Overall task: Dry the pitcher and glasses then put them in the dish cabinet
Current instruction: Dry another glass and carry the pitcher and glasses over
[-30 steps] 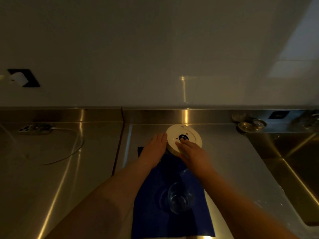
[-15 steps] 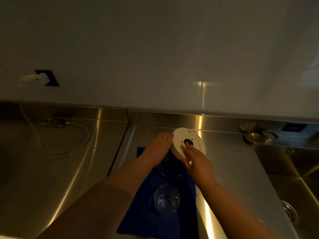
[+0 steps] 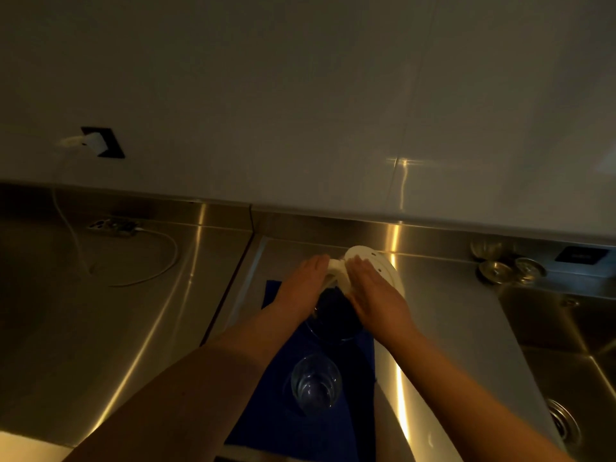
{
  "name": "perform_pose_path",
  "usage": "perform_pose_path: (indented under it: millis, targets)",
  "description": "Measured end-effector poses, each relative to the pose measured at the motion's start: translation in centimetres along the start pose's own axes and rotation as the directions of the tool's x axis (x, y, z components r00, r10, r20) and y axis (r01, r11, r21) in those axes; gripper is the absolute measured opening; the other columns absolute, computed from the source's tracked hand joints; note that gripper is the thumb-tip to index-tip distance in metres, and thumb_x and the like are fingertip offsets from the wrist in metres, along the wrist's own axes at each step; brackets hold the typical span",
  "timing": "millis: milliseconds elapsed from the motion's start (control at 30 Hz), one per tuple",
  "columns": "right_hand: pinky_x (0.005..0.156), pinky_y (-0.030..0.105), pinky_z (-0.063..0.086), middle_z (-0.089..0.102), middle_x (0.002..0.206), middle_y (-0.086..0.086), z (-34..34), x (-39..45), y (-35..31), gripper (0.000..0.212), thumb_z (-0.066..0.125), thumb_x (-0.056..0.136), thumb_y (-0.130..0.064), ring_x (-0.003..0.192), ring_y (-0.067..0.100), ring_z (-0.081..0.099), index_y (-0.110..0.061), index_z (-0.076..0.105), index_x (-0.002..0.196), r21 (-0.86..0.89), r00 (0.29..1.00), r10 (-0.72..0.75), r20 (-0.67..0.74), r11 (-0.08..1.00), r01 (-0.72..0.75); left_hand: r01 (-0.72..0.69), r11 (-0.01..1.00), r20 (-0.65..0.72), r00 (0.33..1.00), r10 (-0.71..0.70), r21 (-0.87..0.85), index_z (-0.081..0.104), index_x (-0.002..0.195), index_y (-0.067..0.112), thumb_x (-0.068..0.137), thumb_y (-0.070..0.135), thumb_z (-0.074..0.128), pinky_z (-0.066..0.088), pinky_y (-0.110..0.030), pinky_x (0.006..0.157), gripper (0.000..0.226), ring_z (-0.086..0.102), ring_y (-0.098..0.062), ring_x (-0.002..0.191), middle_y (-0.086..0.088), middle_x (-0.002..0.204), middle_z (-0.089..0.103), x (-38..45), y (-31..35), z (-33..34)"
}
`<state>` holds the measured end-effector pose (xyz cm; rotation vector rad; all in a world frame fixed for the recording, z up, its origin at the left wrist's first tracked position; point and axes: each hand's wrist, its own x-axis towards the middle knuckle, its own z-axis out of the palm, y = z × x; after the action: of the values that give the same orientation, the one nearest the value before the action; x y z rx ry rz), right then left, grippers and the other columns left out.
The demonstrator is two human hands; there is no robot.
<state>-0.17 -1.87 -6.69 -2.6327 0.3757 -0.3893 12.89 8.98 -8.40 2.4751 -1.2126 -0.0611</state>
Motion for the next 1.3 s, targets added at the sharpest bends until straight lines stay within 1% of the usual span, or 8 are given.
perform_pose_path:
  millis: [100,300,467,567,667,833,1033,1300]
  targets:
    - [0.111,0.031,0.019,0.018,0.154,0.003,0.3,2.0,-0.8,0.062,0.051,0.094,-0.014,0.141,0.017,0.015,-0.016,0.019,0.147,-0.047,0.999,-0.039,0.023,0.998,0.040,-0.014,0.999,0.029,0.999,0.015,-0.038,0.024,0.148,0.015,0.095,0.020,0.055,0.031,-0.033,0.109,0.062,0.033,-0.021,0.136,-0.006,0.152,0.030,0.7,0.3,0.2]
    - [0.099,0.034,0.037,0.032,0.149,0.008,0.5,1.4,-0.8,0.062,0.062,0.086,-0.011,0.131,0.024,0.039,-0.017,0.034,0.141,-0.060,0.998,0.008,-0.061,0.998,-0.011,-0.109,0.985,0.054,0.992,0.117,-0.131,0.032,0.145,0.016,0.093,0.018,0.059,0.035,-0.038,0.109,0.058,0.039,-0.021,0.131,-0.007,0.147,0.037,1.0,0.5,0.6]
    - [0.106,0.034,0.029,0.034,0.148,0.004,0.5,0.0,0.2,0.057,0.062,0.087,-0.022,0.134,0.019,0.034,-0.020,0.039,0.138,-0.078,0.995,-0.012,-0.101,0.997,0.004,-0.180,0.979,0.047,0.982,0.185,-0.101,0.039,0.138,0.012,0.095,0.017,0.053,0.042,-0.038,0.097,0.046,0.045,-0.025,0.119,-0.009,0.136,0.043,0.3,0.2,0.4]
    - [0.104,0.042,0.038,0.041,0.143,0.008,-0.3,-0.6,0.8,0.052,0.064,0.085,-0.021,0.130,0.022,0.040,-0.015,0.044,0.133,-0.098,0.990,-0.016,-0.139,0.995,0.003,-0.252,0.967,0.055,0.966,0.253,-0.030,0.041,0.133,0.010,0.093,0.012,0.053,0.044,-0.033,0.087,0.041,0.047,-0.023,0.110,-0.010,0.129,0.046,0.0,0.1,0.3]
    - [0.100,0.045,0.042,0.050,0.132,0.017,-0.2,-0.5,0.9,0.068,0.080,0.068,-0.018,0.122,0.031,0.049,-0.006,0.049,0.128,-0.251,0.990,-0.072,-0.123,0.967,0.039,-0.248,0.969,0.045,0.968,0.247,0.012,0.041,0.130,0.010,0.089,0.012,0.059,0.042,-0.030,0.082,0.045,0.047,-0.023,0.108,-0.010,0.126,0.046,0.4,0.8,0.7]
    - [0.088,0.040,0.048,0.064,0.107,0.015,-0.5,0.6,0.4,0.079,0.091,0.043,-0.021,0.099,0.032,0.063,-0.002,0.059,0.113,-0.413,0.979,-0.181,-0.095,0.902,0.127,-0.238,0.971,0.055,0.969,0.240,-0.037,0.042,0.130,0.007,0.088,0.011,0.062,0.039,-0.031,0.096,0.047,0.045,-0.023,0.115,-0.011,0.128,0.045,1.0,2.4,1.2]
    - [0.069,0.037,0.052,0.065,0.096,0.012,-1.1,0.2,1.1,0.071,0.087,0.044,-0.004,0.084,0.029,0.063,-0.004,0.059,0.109,-0.370,0.980,-0.180,-0.088,0.919,0.135,-0.301,0.953,0.053,0.951,0.303,-0.044,0.048,0.120,0.007,0.087,0.003,0.056,0.035,-0.026,0.083,0.034,0.048,-0.025,0.106,-0.011,0.119,0.050,1.1,2.4,0.6]
    - [0.067,0.038,0.052,0.064,0.094,0.020,-2.9,1.5,0.1,0.061,0.080,0.049,0.006,0.082,0.036,0.063,0.003,0.060,0.107,-0.356,0.968,-0.194,-0.160,0.926,0.127,-0.408,0.909,0.028,0.913,0.407,0.083,0.051,0.120,0.010,0.086,0.005,0.058,0.036,-0.030,0.085,0.036,0.049,-0.025,0.108,-0.010,0.120,0.052,3.4,3.3,-2.8]
